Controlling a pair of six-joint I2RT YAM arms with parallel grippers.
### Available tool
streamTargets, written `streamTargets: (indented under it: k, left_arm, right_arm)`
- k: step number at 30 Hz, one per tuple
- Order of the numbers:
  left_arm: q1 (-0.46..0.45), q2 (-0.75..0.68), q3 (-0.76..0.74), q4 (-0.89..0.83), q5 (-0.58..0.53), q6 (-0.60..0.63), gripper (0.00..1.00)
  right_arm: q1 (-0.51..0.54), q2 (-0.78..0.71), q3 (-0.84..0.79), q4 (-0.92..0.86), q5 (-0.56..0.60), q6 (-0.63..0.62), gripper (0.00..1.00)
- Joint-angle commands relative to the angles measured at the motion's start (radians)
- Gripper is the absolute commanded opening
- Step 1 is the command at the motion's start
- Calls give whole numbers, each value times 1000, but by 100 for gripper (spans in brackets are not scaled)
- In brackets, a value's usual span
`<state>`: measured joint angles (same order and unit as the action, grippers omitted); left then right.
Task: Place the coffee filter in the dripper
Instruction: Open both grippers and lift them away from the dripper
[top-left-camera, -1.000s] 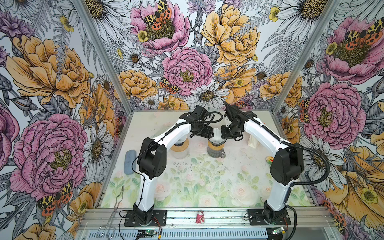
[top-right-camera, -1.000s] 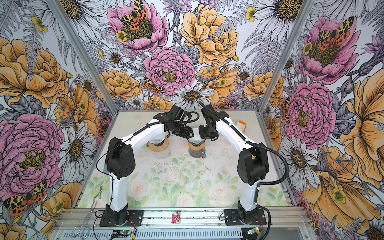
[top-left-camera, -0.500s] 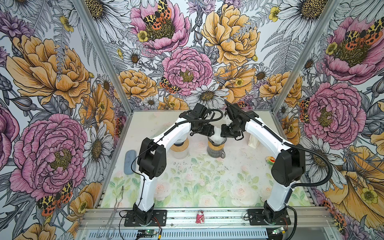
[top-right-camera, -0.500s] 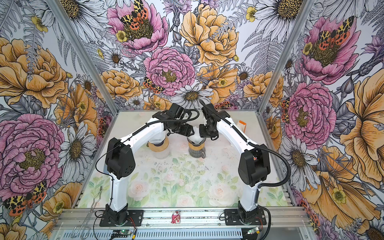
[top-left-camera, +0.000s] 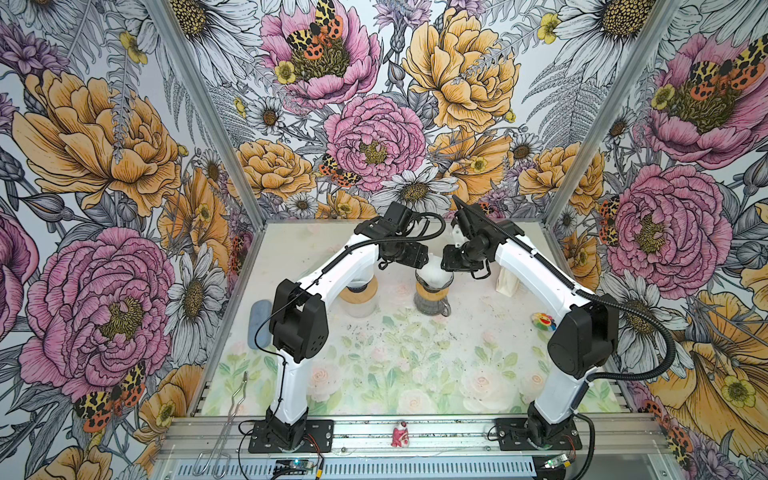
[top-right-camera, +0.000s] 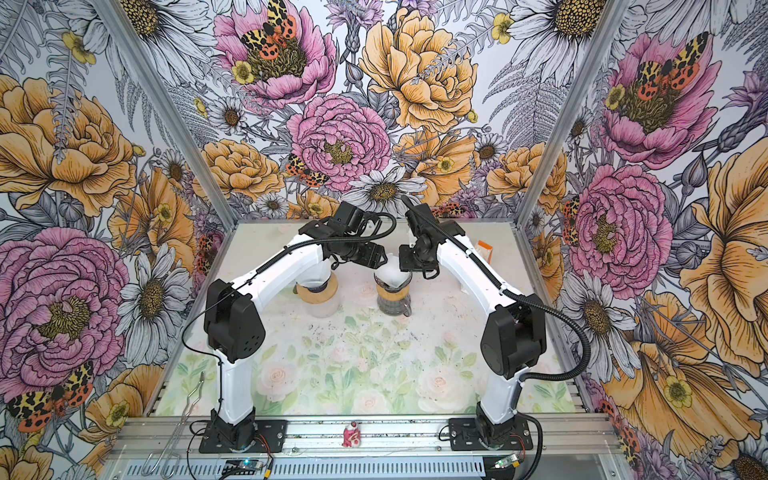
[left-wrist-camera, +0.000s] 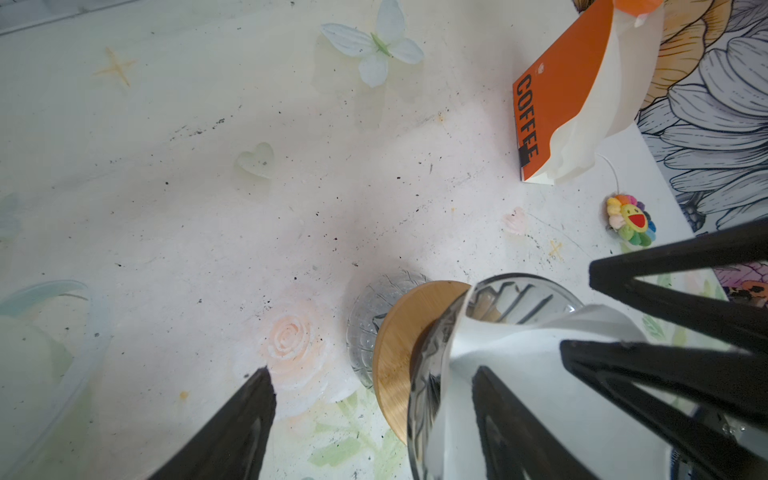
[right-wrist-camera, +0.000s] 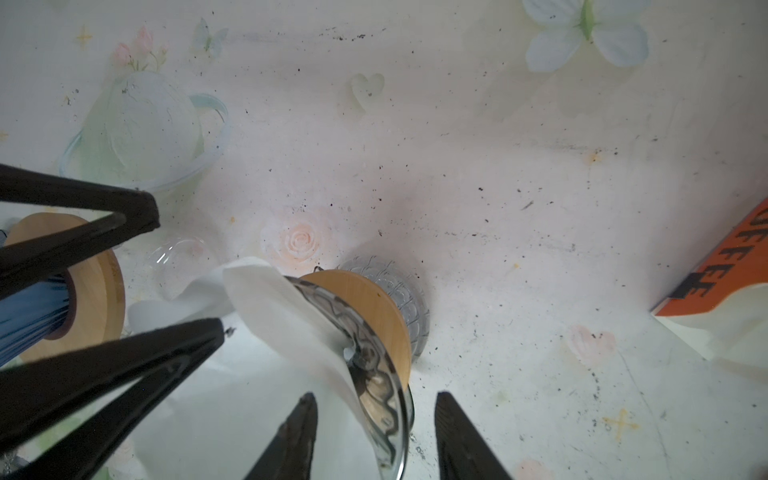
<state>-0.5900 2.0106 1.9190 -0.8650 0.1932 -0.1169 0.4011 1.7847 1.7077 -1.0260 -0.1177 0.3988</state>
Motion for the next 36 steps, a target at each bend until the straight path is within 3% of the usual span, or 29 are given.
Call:
streamTargets:
  k: [1,6,11,14,20,27,33,36]
  left_arm:
    - [-8,-71,31,3,-61,-10,77]
    - [-8,-128,42,5,-166,-6,82]
    - [-15,-249,-27,67,-276,21,88]
    - [-17,-350,-154,174,-334,29,91]
    - [-16,-608,-517,438,-478,33,99]
    - [13,-903,-948,691,-646,57,99]
    - [115,-1044,-1180,770,-721,-3,99]
    - [168,-1091,-1291,847,-749,-14,99]
  right_arm:
    - [5,-71,4,55,38,-20,49]
    - [5,-161,-57,161,120,-40,56]
    - [5,-285,-175,304,237,-77,72]
    - [4,-380,-287,414,325,-108,86]
    - [-44,-512,-441,505,414,-154,99]
    - [-172,-633,-628,647,432,-111,100]
    - [-268,-698,-850,823,485,-84,99]
    - [-327,-707,-974,965,458,-74,100]
